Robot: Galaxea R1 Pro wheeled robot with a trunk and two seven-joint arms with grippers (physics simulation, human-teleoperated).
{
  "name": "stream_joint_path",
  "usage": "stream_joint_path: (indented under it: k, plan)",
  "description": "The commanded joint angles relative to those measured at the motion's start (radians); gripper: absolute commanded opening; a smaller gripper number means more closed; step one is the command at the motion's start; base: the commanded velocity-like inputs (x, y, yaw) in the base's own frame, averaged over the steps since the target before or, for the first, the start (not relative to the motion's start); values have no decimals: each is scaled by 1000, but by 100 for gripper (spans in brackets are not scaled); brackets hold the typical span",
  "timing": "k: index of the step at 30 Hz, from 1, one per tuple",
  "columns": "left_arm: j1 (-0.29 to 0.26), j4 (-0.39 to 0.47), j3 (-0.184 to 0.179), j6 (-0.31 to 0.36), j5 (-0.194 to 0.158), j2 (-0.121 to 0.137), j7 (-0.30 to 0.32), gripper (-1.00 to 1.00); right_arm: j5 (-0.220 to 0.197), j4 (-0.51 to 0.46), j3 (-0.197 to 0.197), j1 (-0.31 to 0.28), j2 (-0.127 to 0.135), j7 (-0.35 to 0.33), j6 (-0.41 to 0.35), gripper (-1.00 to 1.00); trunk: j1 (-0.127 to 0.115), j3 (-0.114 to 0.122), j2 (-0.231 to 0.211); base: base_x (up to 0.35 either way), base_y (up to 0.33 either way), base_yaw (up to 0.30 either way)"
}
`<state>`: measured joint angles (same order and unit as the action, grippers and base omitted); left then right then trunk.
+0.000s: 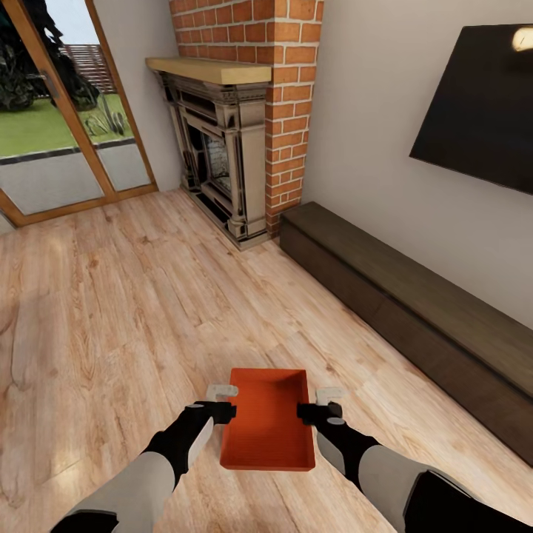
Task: Move the two storage containers from the living room to the garage. In the garage, place one container on the floor and stack the other container on top of it (either order is fine).
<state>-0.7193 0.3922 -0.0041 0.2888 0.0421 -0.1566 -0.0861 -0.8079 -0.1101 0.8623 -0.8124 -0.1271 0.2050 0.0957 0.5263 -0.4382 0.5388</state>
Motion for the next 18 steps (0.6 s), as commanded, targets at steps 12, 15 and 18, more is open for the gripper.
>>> stream_joint_path:
  k: [12,15,18]
  plan:
    - [-2,16,8,4,-2,4,7,100,-7,0,16,-1,4,2,36,100,0,-1,1,0,0,0]
    - [-2,18,9,5,-7,4,8,100,-7,0,17,-1,6,2,35,100,0,-1,1,0,0,0]
    - [-2,20,9,5,-9,5,8,100,-7,0,18,-1,7,2,34,100,0,-1,1,0,0,0]
